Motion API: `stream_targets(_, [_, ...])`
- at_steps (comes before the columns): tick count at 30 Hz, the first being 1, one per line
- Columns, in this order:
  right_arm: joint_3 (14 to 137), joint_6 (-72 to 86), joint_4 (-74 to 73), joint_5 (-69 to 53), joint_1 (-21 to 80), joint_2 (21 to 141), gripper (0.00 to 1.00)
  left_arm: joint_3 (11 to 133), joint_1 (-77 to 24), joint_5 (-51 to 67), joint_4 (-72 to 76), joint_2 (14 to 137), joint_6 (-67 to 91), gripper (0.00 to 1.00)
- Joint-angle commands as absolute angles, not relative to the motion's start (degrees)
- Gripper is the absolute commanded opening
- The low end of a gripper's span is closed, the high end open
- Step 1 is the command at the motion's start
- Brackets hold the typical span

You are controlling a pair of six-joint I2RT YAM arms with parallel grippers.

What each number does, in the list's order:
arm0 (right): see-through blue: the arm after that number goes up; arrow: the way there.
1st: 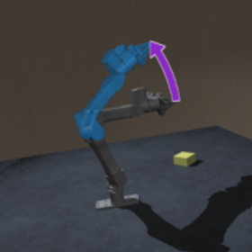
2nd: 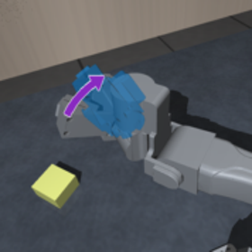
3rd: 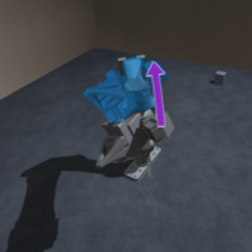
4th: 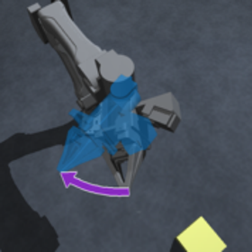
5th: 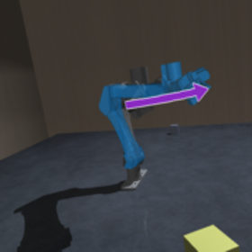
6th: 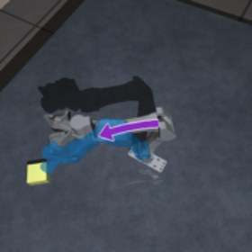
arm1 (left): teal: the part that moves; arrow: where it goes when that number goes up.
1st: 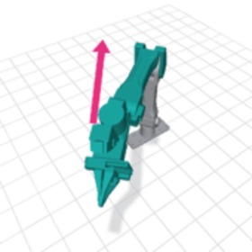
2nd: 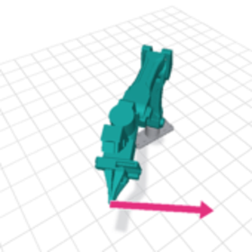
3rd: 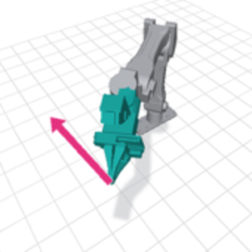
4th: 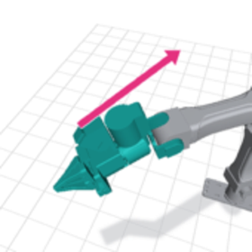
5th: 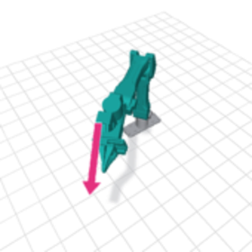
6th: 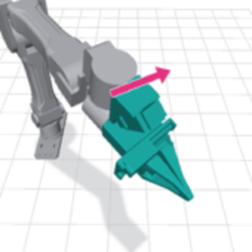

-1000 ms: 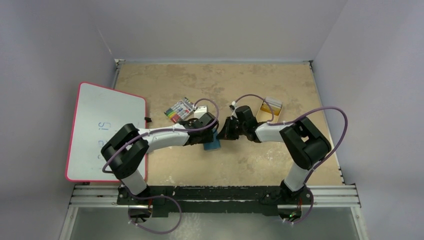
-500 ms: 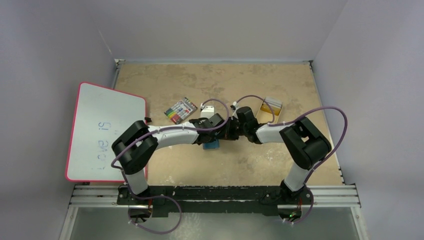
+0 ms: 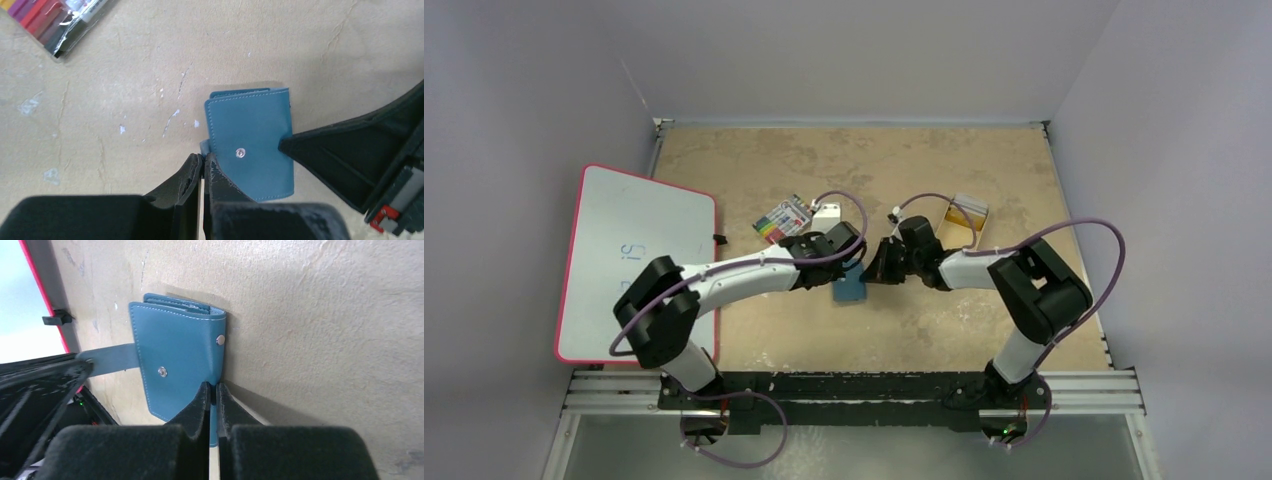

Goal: Put the credit cards into the card holder
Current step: Open the card holder at the center of the board.

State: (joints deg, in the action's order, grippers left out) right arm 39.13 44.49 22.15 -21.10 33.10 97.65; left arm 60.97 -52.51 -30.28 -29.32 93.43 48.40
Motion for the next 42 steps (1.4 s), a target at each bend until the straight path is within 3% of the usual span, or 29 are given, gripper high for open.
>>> stream_targets(1, [40.2, 40.7, 15.1, -14.8, 33.2, 94.6, 0.04, 57.8, -52.0, -28.5, -26.7, 86.2, 48.2, 0.00])
stream_targets(5, [44.7, 37.4, 5.9, -5.1, 34.5, 91.3, 0.29, 50.7, -51.5, -23.5, -15.8, 80.1, 48.8, 0.00])
stream_targets(16, [48.0, 37.1, 2.2, -6.7, 40.4, 86.1, 0.58, 45.4, -50.3, -15.5, -5.6, 76.3, 51.7, 0.00])
stream_targets(28, [48.8, 38.1, 2.1, -5.1, 42.4, 87.9, 0.65, 43.9, -50.3, -14.1, -2.8, 74.3, 52.7, 0.00])
stream_targets(42, [49.4, 37.7, -4.2, 0.2, 42.4, 85.3, 0.58, 43.3, -50.3, -17.8, -6.6, 73.2, 51.8, 0.00])
